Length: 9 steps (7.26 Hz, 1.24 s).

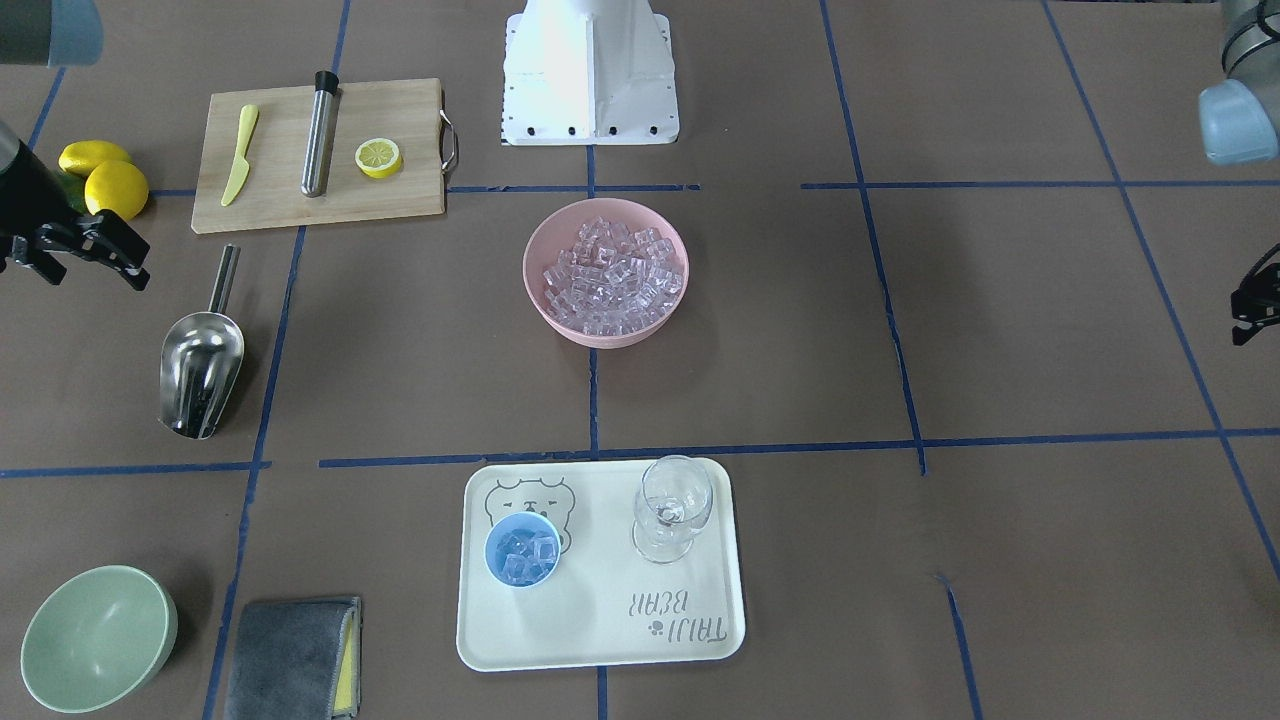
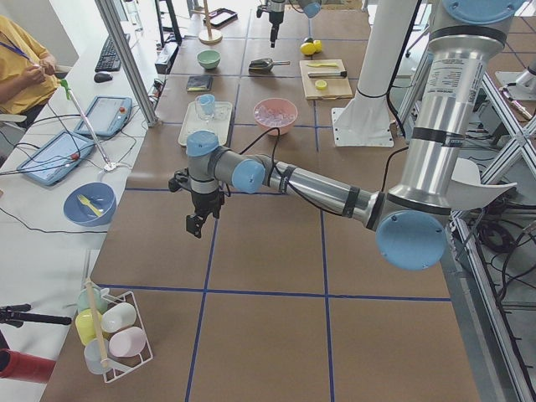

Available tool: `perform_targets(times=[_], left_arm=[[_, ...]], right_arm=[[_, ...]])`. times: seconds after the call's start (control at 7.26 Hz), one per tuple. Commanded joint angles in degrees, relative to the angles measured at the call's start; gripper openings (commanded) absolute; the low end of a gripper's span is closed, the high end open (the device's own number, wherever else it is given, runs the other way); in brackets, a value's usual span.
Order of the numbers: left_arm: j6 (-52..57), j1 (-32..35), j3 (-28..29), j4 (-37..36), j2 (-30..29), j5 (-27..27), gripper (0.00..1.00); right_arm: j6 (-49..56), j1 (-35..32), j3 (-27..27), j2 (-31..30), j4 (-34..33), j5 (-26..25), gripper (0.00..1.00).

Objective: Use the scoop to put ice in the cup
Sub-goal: 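Open the right gripper, release the scoop, and retract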

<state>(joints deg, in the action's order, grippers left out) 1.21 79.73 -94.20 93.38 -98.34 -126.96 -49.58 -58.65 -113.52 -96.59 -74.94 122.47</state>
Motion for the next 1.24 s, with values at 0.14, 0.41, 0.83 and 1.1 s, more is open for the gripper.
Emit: perform_targets(times=[0.14,0.41,0.83,1.1], left_arm=[[0.2,9.03,2.79,0.31,5.61,-12.25,1.0],[0.02,10.17,3.84,-0.57,5.7,-12.08,1.0],[-0.41,9.91,3.32,0.04,7.73,-11.82,1.0],[-0.06,9.83,3.67,0.22,7.73,-11.38,1.0]], right_arm=[[19.45,-14.24,10.47,0.43,-0.21,7.39,1.0],[29.77,-20.52,16.55,1.57,-0.21,10.07,1.0],[29.98,-20.98,18.07,4.03,-0.91,10.86,1.0],[30.5,-20.98,17.46,5.7,-4.06,12.0,1.0]])
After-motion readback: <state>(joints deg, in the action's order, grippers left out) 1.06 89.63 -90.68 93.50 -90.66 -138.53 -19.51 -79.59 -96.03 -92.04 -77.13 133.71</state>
